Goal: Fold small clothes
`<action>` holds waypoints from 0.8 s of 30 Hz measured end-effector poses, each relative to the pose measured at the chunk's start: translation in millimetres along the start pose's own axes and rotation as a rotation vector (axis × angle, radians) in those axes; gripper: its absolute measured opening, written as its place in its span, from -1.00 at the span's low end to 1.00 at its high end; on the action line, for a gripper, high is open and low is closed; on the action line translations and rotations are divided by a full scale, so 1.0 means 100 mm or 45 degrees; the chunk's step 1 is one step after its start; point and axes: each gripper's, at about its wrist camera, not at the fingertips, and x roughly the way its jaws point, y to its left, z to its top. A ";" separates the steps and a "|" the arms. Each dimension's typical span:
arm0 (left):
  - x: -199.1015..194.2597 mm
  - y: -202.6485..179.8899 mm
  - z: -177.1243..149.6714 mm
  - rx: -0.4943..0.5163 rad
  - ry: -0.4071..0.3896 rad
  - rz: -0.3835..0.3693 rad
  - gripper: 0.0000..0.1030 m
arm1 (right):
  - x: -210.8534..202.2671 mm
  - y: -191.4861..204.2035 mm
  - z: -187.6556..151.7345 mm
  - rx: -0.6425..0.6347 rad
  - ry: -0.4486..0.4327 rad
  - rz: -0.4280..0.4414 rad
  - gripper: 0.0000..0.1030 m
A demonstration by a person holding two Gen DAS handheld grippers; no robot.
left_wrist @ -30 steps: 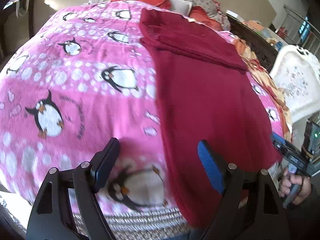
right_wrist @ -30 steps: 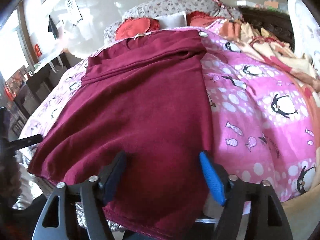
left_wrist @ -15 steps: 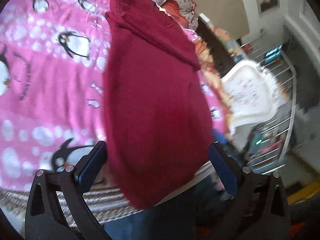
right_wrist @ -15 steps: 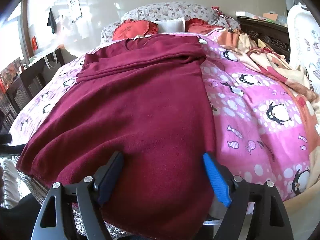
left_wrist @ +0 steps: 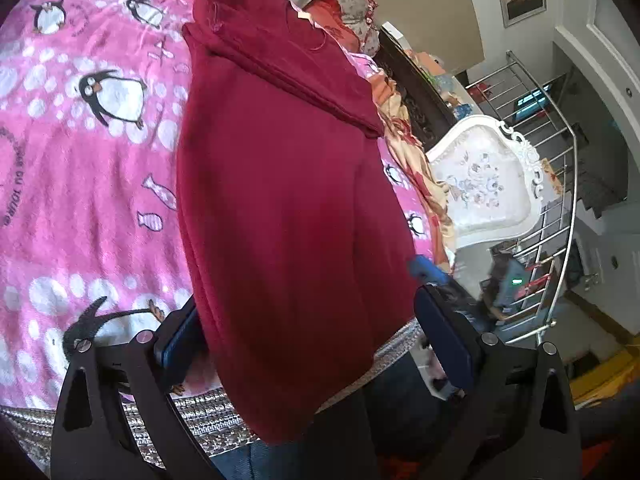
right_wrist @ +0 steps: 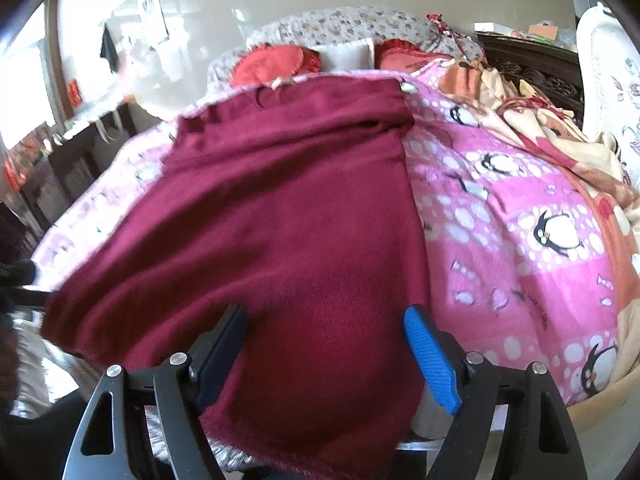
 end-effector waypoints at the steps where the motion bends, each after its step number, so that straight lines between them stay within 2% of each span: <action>1: 0.03 -0.05 -0.01 0.035 0.008 0.042 0.90 | -0.10 -0.04 0.03 0.011 -0.028 0.015 0.52; 4: 0.13 -0.09 -0.06 0.083 0.012 0.111 0.90 | -0.39 -0.21 0.04 0.057 -0.105 0.062 0.53; 6: 0.16 -0.12 -0.07 0.106 -0.009 0.143 0.89 | -0.42 -0.30 -0.03 0.088 -0.065 0.134 0.53; 9: 0.20 -0.13 -0.10 0.139 -0.020 0.191 0.80 | -0.36 -0.35 -0.17 0.109 -0.009 0.153 0.53; 12: 0.19 -0.10 -0.11 0.141 -0.027 0.223 0.58 | -0.31 -0.37 -0.24 0.140 -0.015 0.196 0.52; 14: 0.17 -0.04 -0.10 0.119 -0.037 0.255 0.16 | -0.25 -0.39 -0.25 0.184 0.003 0.288 0.35; 15: 0.14 0.00 -0.10 0.103 -0.042 0.268 0.04 | -0.20 -0.40 -0.25 0.191 0.019 0.311 0.32; 17: 0.11 0.07 -0.10 0.055 -0.051 0.289 -0.36 | -0.13 -0.43 -0.25 0.206 0.043 0.325 0.27; 18: 0.10 0.10 -0.09 0.037 -0.052 0.302 -0.47 | -0.10 -0.47 -0.26 0.241 0.052 0.353 0.21; 19: 0.09 0.12 -0.09 0.029 -0.051 0.319 -0.59 | -0.12 -0.50 -0.27 0.262 0.043 0.362 0.04; 21: 0.08 0.14 -0.09 0.021 -0.050 0.324 -0.62 | -0.20 -0.56 -0.28 0.296 -0.006 0.387 -0.21; 24: 0.08 0.11 -0.10 0.040 -0.053 0.341 -0.62 | -0.33 -0.61 -0.29 0.353 -0.078 0.496 -0.39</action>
